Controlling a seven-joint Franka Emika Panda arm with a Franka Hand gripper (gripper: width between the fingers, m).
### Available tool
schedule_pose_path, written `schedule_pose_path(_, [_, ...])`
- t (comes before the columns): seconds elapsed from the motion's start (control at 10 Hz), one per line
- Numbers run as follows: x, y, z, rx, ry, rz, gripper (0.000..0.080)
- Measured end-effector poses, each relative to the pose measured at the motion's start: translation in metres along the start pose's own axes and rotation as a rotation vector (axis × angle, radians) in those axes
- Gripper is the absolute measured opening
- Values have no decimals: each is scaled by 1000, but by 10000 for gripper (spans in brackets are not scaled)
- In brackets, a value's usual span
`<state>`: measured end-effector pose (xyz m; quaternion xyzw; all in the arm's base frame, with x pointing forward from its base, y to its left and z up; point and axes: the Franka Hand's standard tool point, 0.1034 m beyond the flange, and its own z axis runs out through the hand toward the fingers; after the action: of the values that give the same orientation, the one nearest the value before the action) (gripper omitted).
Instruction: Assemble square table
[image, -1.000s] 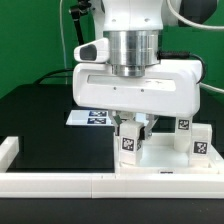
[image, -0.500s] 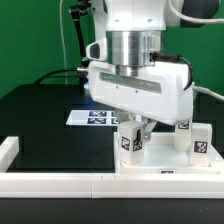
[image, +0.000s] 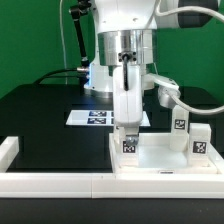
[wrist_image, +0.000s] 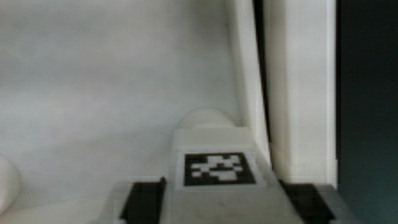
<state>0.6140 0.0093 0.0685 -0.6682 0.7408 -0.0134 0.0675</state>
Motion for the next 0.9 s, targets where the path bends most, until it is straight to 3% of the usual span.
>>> schedule_pose_path(0.1, [-1, 1, 1, -1, 2, -63, 381])
schedule_pose_path(0.2, [-9, 5, 3, 1, 17, -223, 556])
schedule_pose_path(0.3, [-12, 5, 4, 7, 24, -428, 556])
schedule_pose_path(0.4, [-9, 5, 3, 6, 23, -600, 630])
schedule_pose_path(0.7, [-8, 5, 4, 0, 28, -773, 649])
schedule_pose_path(0.9, [-5, 0, 3, -6, 73, -1173, 649])
